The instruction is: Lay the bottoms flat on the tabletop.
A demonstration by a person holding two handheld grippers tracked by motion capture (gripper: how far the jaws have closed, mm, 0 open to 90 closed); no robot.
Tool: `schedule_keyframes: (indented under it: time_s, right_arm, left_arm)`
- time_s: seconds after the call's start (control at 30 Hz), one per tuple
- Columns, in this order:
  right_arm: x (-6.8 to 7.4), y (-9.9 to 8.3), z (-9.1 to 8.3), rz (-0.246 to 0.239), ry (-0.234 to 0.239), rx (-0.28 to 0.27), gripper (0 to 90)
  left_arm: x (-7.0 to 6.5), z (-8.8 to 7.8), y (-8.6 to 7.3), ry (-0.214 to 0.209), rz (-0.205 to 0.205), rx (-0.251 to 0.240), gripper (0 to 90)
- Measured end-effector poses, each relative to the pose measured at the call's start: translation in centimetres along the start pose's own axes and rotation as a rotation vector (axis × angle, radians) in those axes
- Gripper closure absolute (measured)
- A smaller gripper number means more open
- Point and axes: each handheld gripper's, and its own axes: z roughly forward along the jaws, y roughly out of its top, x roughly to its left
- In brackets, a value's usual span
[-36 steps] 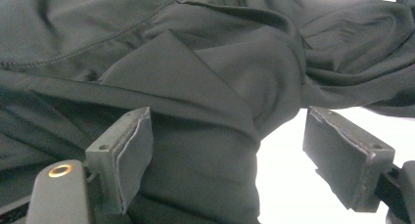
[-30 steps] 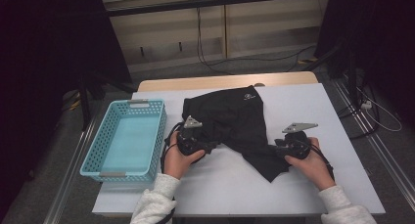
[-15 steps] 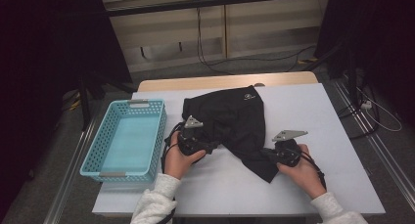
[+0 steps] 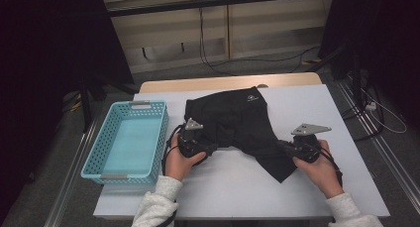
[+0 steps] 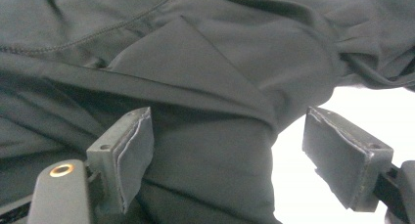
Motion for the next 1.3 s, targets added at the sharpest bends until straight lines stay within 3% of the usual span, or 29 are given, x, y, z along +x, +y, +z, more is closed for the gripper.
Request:
schedule_keyframes:
  time_s: [0.17,0.3,0.37,0.47,0.53,0.7,0.8,0.97,1.07,1.2,1.3]
  right_arm:
    - [-0.1,0.2,-0.8,-0.005,0.004,-0.028,86.5]
    - [0.1,-0.1,-0.3,-0.009,0.011,0.006,84.5]
    - [0.3,-0.2,-0.1,-0.004,0.041,0.014,84.5]
    - [0.7,-0.2,0.2,-0.029,0.038,0.045,83.3]
    - [0.8,-0.3,0.3,-0.036,0.002,0.049,76.8]
    - [1.1,0.1,0.0,-0.038,0.022,0.011,61.6]
    - [2.2,0.2,0.0,-0.081,0.047,0.005,58.8]
    - [3.9,-0.9,1.7,-0.118,0.127,0.078,60.7]
    - [4.2,-1.5,2.7,-0.157,0.08,0.108,61.6]
    - [4.0,-1.4,2.6,-0.138,0.079,0.097,78.9]
    - [3.7,-1.4,2.6,-0.119,0.088,0.095,85.5]
  left_arm:
    - [0.2,0.1,-0.2,0.003,-0.012,0.001,20.0]
    - [0.0,0.0,-0.1,0.008,-0.018,-0.013,20.0]
    - [0.0,-0.1,0.0,-0.009,-0.012,-0.012,20.0]
    - [-0.1,-0.1,0.1,-0.015,-0.01,-0.009,20.0]
    - [-0.1,-0.1,0.1,-0.015,-0.009,-0.011,20.0]
    - [-0.2,-0.3,0.2,-0.021,-0.012,-0.019,20.0]
    - [-0.4,-0.3,0.3,-0.024,-0.009,-0.023,20.0]
    - [-0.5,-0.3,0.3,-0.026,-0.01,-0.02,20.0]
    - [-0.6,-0.4,0.4,-0.015,-0.005,-0.024,20.0]
    - [-0.6,-0.4,0.4,-0.031,0.0,-0.019,20.0]
    - [-0.7,-0.4,0.5,-0.031,0.001,-0.02,20.0]
